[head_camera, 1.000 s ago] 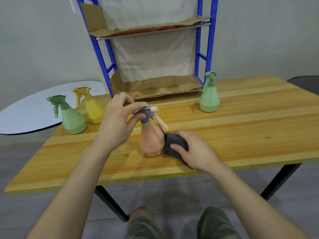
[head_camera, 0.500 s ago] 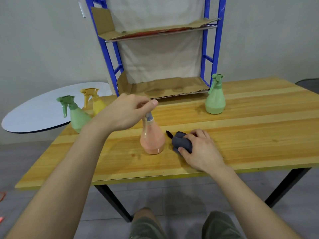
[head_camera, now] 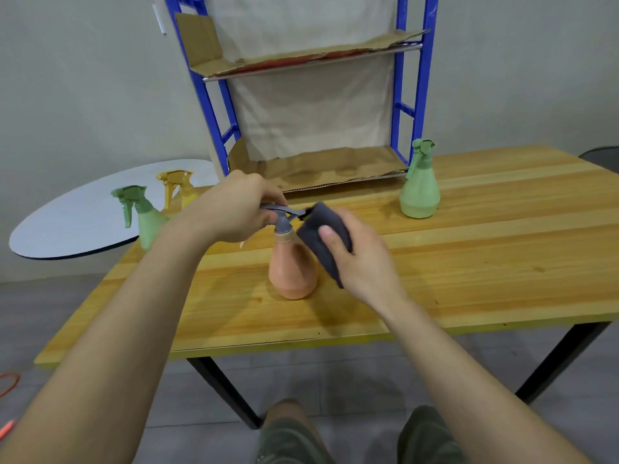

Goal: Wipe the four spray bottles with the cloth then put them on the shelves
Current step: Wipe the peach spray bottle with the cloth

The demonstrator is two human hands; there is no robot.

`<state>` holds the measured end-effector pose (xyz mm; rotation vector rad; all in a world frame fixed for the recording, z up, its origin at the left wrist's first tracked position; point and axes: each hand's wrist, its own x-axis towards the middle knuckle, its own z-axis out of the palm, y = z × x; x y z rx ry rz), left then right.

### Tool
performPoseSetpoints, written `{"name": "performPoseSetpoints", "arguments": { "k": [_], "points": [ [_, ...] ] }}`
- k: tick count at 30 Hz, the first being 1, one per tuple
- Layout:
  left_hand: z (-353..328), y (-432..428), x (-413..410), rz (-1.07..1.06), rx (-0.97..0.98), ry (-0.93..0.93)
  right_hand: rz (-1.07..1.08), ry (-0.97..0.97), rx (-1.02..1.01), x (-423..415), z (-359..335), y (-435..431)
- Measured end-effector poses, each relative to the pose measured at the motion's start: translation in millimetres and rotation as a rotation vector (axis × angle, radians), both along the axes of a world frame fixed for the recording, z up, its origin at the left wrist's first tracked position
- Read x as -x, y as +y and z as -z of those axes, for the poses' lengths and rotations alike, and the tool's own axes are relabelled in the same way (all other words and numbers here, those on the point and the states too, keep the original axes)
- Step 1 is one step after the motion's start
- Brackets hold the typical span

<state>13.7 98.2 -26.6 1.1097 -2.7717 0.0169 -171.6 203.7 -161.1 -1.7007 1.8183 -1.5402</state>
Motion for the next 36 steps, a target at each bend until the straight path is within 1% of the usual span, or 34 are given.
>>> {"name": "performPoseSetpoints", "arguments": {
  "k": [2,3,6,8,10,12,13,15,16,17,18,20,21,22,24,25,26,27,28,29,30,31,32,34,36],
  "points": [
    [1,3,-9,0.021,-0.008,0.032,-0.13,0.023,-0.099,-19,19,-8],
    [1,2,-15,0.016,-0.006,0.033,-0.16,0.036,-0.153,-23,32,-8],
    [3,0,-32,0.008,-0.002,0.04,-0.156,0.157,-0.258,-15,40,-7],
    [4,0,-36,0.034,0.0,0.062,-0.116,0.152,-0.21,-12,26,-20],
    [6,1,-35,0.041,0.018,0.076,-0.166,0.111,-0.123,-22,15,-26],
    [8,-1,-35,0.041,0.023,0.079,-0.215,0.141,-0.152,-30,23,-23],
    [7,-1,-35,0.044,0.014,0.079,-0.199,0.192,-0.208,-25,31,-20],
    [6,-1,-35,0.049,0.006,0.07,-0.131,0.417,-0.369,-5,34,-14],
    [6,-1,-33,0.052,0.002,0.066,-0.095,0.459,-0.393,5,31,-16],
    [5,-1,-31,0.057,-0.002,0.065,-0.072,0.421,-0.358,11,25,-18],
    [5,0,-28,0.066,-0.002,0.066,-0.068,0.322,-0.282,12,19,-18],
    [5,1,-25,0.086,0.008,0.068,-0.144,0.133,-0.149,0,15,-11],
    [5,0,-24,0.093,0.015,0.064,-0.213,0.122,-0.148,-4,19,-8],
    [4,-2,-24,0.097,0.017,0.053,-0.251,0.16,-0.197,-3,27,-6],
    [4,-4,-22,0.116,-0.005,0.06,-0.2,0.361,-0.367,11,35,2],
    [5,-3,-21,0.141,-0.015,0.076,-0.141,0.426,-0.411,20,31,3],
    [7,-3,-18,0.18,-0.004,0.091,-0.061,0.432,-0.411,29,25,3],
    [9,-2,-14,0.218,0.053,0.095,0.023,0.405,-0.367,36,19,3],
    [10,-1,-10,0.233,0.154,0.091,0.112,0.386,-0.318,41,16,4],
    [11,1,-6,0.226,0.247,0.089,0.161,0.405,-0.294,44,16,7],
    [12,3,-3,0.215,0.282,0.098,0.158,0.458,-0.315,45,19,11],
    [14,7,0,0.199,0.25,0.101,0.13,0.522,-0.375,47,26,15],
    [16,11,4,0.176,0.175,0.099,0.097,0.553,-0.416,48,36,18],
    [20,20,12,0.117,0.051,0.093,0.077,0.519,-0.398,52,54,19],
    [22,24,18,0.096,0.016,0.122,0.085,0.477,-0.356,52,57,16]
  ]
}}
